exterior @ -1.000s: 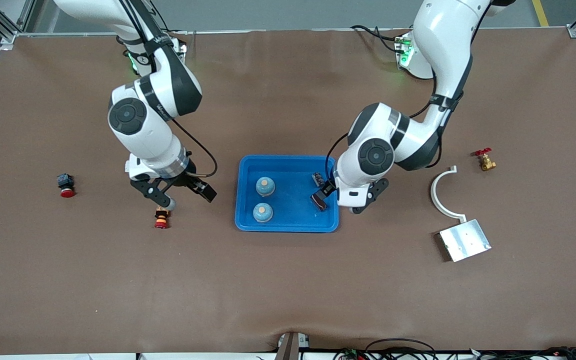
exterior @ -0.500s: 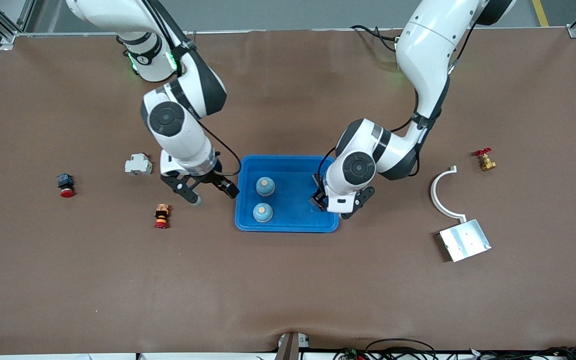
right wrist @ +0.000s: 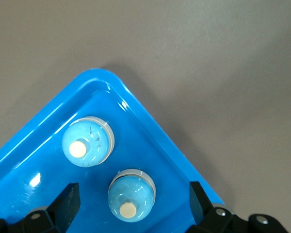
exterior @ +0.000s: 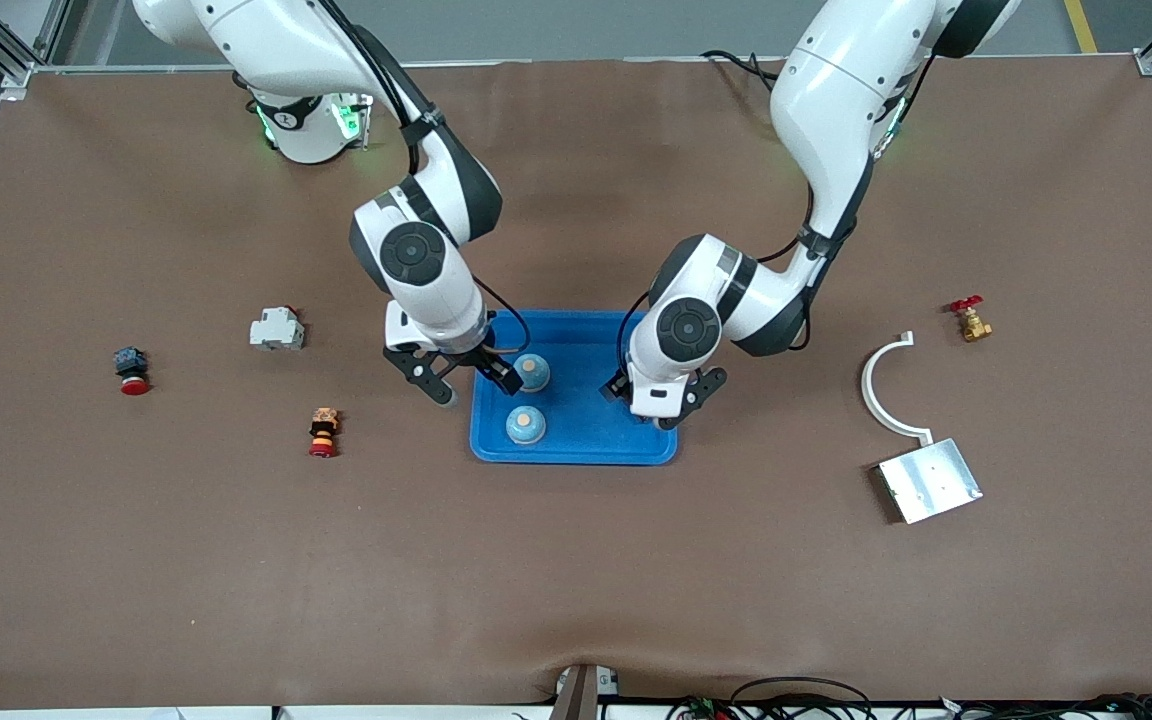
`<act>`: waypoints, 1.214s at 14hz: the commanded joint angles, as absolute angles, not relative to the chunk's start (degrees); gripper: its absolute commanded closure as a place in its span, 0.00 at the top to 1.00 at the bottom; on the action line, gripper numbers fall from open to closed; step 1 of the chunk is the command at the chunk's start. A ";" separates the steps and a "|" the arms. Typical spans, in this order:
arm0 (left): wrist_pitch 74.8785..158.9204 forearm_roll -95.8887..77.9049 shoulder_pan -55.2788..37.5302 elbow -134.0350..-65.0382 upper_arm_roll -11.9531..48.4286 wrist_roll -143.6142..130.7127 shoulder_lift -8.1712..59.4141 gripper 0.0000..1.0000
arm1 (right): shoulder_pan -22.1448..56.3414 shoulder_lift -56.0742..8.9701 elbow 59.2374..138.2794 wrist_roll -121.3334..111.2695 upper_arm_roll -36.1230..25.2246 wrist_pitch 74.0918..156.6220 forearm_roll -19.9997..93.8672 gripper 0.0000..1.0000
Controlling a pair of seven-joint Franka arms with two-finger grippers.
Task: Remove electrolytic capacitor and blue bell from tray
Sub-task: 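Grasp a blue bell with the right gripper while the left grasps a capacitor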
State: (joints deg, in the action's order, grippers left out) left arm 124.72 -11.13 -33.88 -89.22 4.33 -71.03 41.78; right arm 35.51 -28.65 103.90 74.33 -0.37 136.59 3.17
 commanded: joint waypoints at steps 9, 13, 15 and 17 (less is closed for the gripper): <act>125.95 -11.78 -35.68 -88.33 3.60 -72.07 44.74 1.00 | 38.67 -36.03 99.93 78.13 -0.97 139.56 2.11 1.00; 126.04 -11.69 -36.12 -88.33 3.60 -73.83 44.74 1.00 | 39.90 -37.96 99.76 79.71 -1.05 141.59 2.02 1.00; 126.04 -11.69 -36.12 -88.42 3.60 -73.83 44.74 1.00 | 40.17 -38.76 99.76 80.07 -1.05 142.99 2.11 1.00; 126.03 -11.69 -36.12 -88.51 3.60 -73.83 44.82 1.00 | 40.25 -38.76 99.76 80.59 -1.05 143.26 2.11 1.00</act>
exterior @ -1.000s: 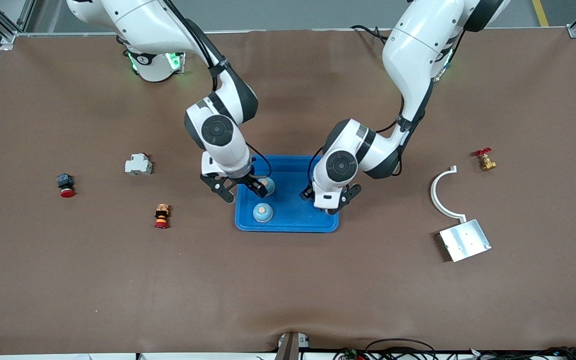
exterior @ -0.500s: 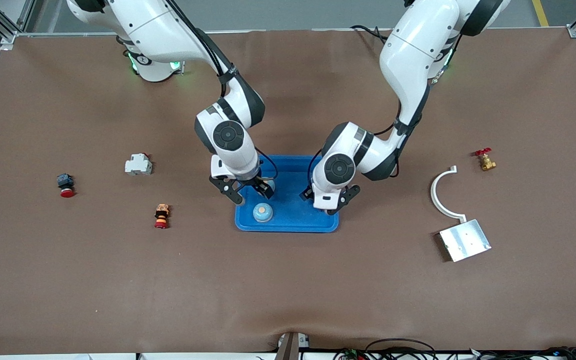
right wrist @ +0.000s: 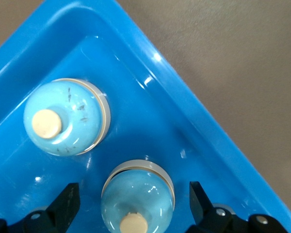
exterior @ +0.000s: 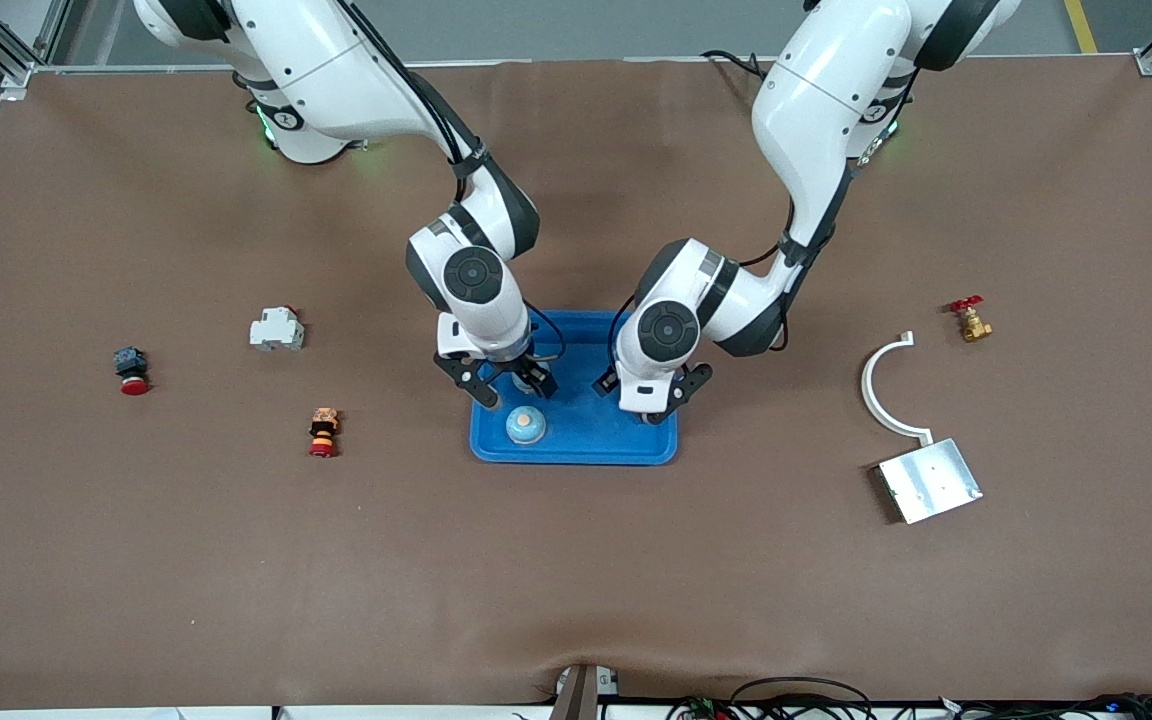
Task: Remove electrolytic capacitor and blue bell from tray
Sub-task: 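Grasp a blue bell with the right gripper while the left grasps a capacitor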
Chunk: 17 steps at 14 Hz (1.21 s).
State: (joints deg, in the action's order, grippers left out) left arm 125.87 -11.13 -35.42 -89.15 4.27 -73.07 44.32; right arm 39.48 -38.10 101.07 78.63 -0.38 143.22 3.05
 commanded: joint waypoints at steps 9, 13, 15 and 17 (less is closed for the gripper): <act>126.04 -11.69 -36.12 -88.42 3.52 -73.92 45.53 1.00 | 40.43 -39.55 99.76 80.95 -1.05 143.35 2.20 1.00; 125.95 -11.69 -36.12 -88.42 3.52 -74.00 45.62 0.58 | 40.87 -39.73 99.84 80.95 -1.05 143.35 2.29 1.00; 125.95 -11.78 -36.12 -88.42 3.52 -74.00 45.62 0.30 | 40.96 -39.81 99.84 80.95 -1.05 143.35 2.29 1.00; 125.95 -11.60 -36.12 -88.24 3.43 -76.36 45.53 0.04 | 40.96 -39.81 99.76 80.95 -0.97 143.35 3.07 1.00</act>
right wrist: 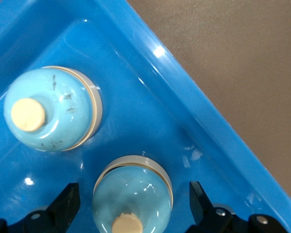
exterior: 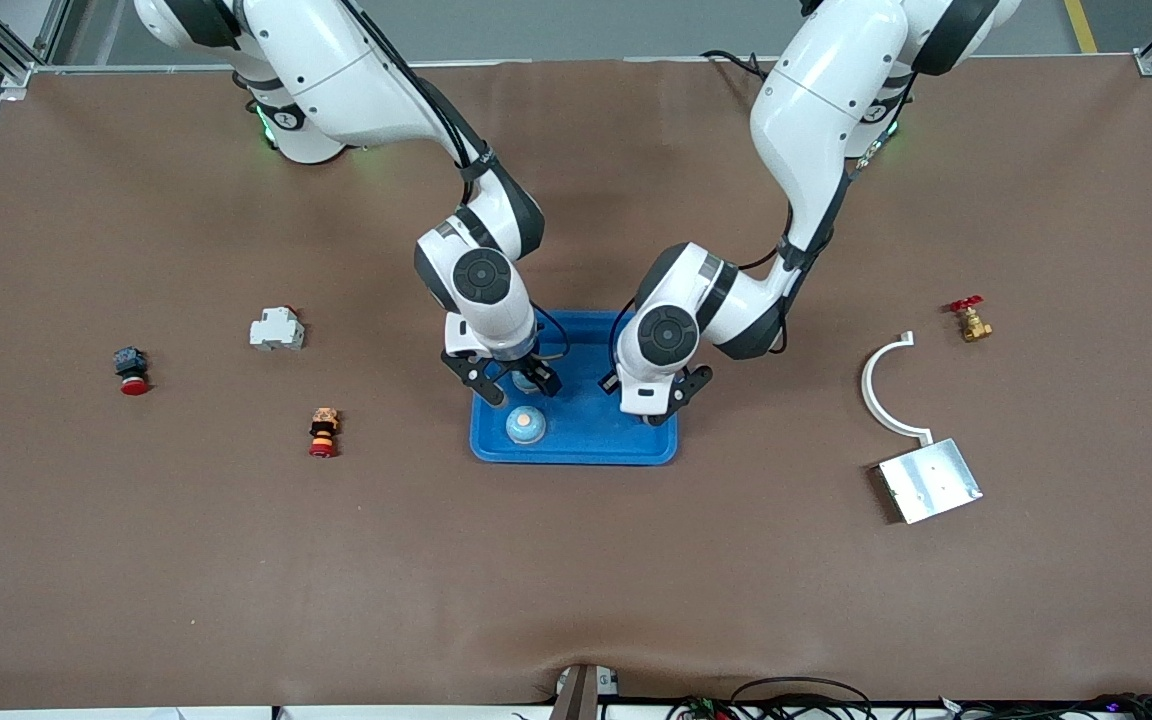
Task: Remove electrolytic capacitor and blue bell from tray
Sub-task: 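Grasp a blue bell with the right gripper while the left grasps a capacitor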
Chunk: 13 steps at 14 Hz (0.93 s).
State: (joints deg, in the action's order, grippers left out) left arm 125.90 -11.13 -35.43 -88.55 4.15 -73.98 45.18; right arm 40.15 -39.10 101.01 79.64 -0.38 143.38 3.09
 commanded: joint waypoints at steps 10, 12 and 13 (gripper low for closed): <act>119.64 -5.37 -35.43 -87.11 3.34 -79.10 39.56 0.00 | 40.96 -39.73 99.76 80.95 -0.97 143.26 3.16 0.00; 115.16 -4.57 -34.02 -86.75 3.34 -76.66 36.41 0.00 | 40.87 -39.64 98.62 80.60 -0.97 142.82 3.08 0.00; 113.05 -4.66 -33.14 -86.75 3.51 -74.20 34.73 0.00 | 40.78 -39.55 98.00 80.42 -0.97 142.21 3.08 0.00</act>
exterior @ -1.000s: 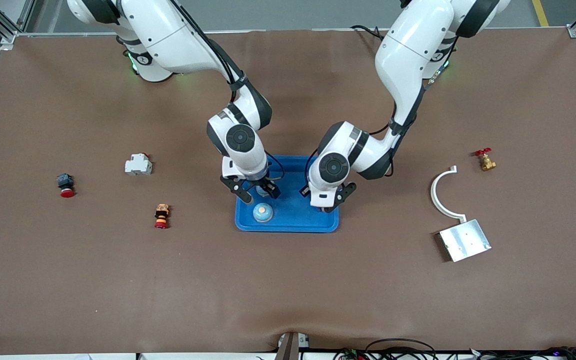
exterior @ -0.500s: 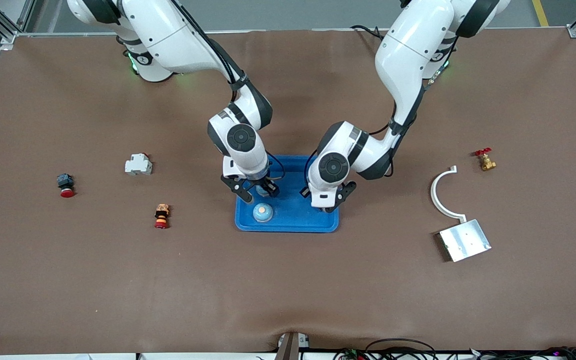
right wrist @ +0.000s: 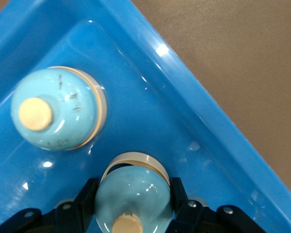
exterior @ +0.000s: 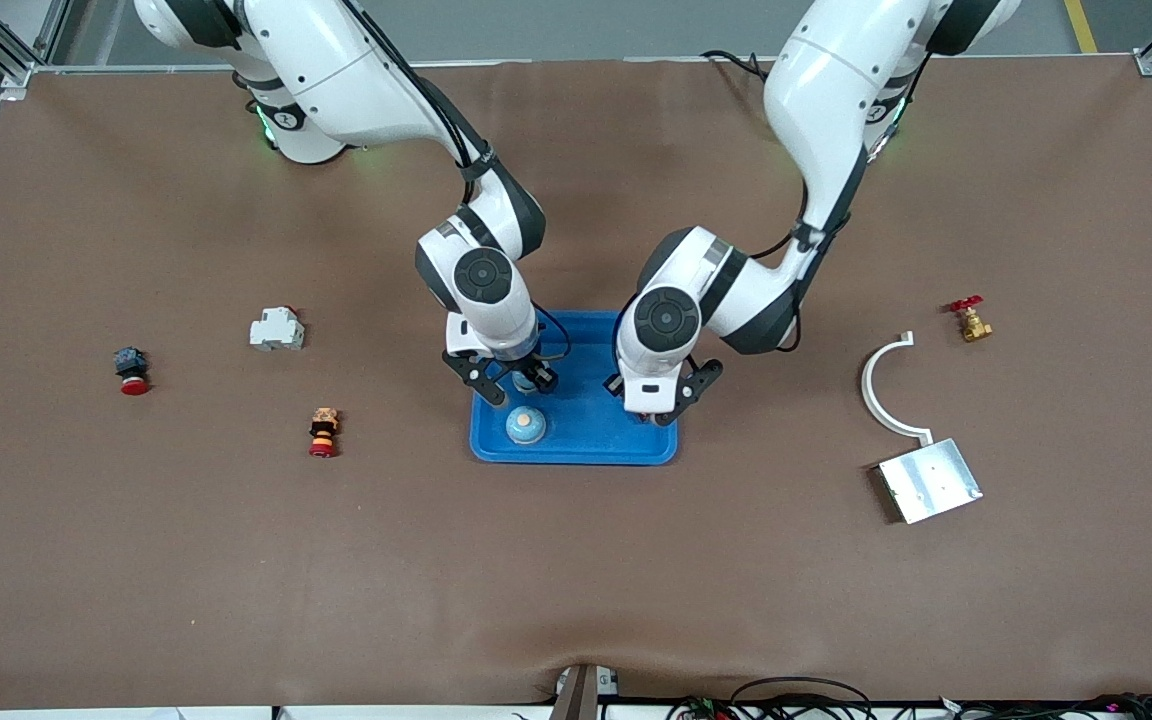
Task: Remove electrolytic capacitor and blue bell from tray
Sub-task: 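Grasp a blue bell with the right gripper while the left grasps a capacitor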
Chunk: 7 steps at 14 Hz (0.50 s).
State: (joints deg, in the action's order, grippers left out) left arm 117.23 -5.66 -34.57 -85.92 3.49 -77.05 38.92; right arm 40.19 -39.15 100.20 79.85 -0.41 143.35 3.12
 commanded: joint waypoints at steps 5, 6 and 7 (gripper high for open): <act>102.85 -4.75 -29.01 -87.80 3.52 -63.31 27.61 0.00 | 39.38 -38.67 92.40 79.63 -1.05 132.14 3.16 0.00; 101.70 -4.66 -27.79 -88.76 3.52 -60.24 25.86 0.00 | 38.42 -38.15 90.63 78.67 -1.05 127.58 3.08 0.00; 101.08 -4.66 -26.73 -90.34 3.52 -57.68 23.58 0.00 | 37.36 -36.93 89.75 76.05 -1.05 123.53 3.08 0.00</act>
